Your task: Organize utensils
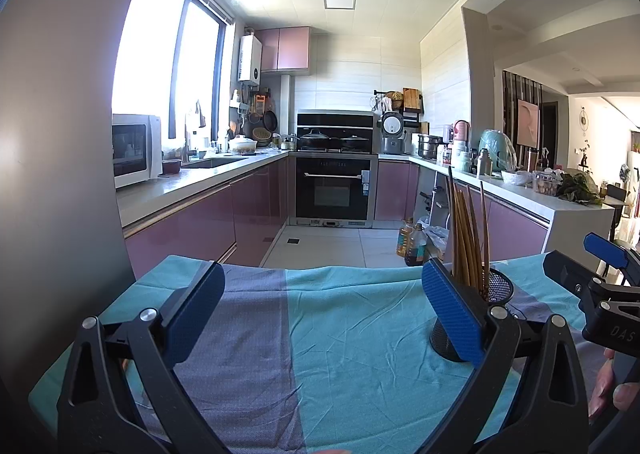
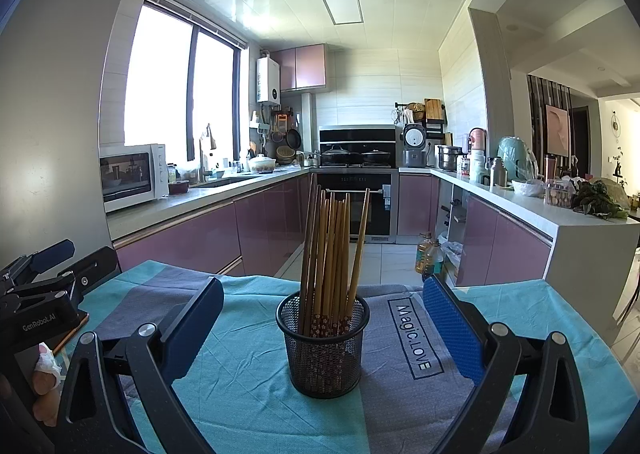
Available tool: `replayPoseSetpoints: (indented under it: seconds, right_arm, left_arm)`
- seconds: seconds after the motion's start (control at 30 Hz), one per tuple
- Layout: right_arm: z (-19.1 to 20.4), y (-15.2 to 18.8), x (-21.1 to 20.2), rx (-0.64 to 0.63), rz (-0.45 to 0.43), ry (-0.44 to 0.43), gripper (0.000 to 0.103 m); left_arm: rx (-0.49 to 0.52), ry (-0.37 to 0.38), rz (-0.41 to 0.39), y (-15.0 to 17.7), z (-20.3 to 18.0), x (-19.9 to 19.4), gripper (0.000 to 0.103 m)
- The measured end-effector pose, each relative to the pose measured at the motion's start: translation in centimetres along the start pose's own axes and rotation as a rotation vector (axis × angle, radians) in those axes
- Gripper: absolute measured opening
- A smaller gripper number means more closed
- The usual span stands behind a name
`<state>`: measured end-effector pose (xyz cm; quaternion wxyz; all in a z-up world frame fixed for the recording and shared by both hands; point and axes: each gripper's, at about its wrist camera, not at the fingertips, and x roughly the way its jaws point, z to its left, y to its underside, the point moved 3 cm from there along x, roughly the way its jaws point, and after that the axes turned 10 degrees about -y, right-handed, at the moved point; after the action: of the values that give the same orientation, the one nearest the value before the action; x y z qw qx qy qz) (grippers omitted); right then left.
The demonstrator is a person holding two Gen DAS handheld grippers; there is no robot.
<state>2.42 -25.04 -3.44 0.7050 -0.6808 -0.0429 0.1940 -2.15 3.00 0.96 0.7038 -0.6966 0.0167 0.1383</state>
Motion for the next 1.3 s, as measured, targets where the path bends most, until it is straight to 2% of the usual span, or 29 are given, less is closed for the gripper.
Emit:
replayPoseSetpoints:
  seconds: [1.3]
  right_arm:
    - [-0.19, 0.02, -0.02, 0.007, -0.007, 0.003, 0.097]
  left_arm:
    - [0.007, -0.002, 0.005, 0.32, 0.23, 0.0, 0.097]
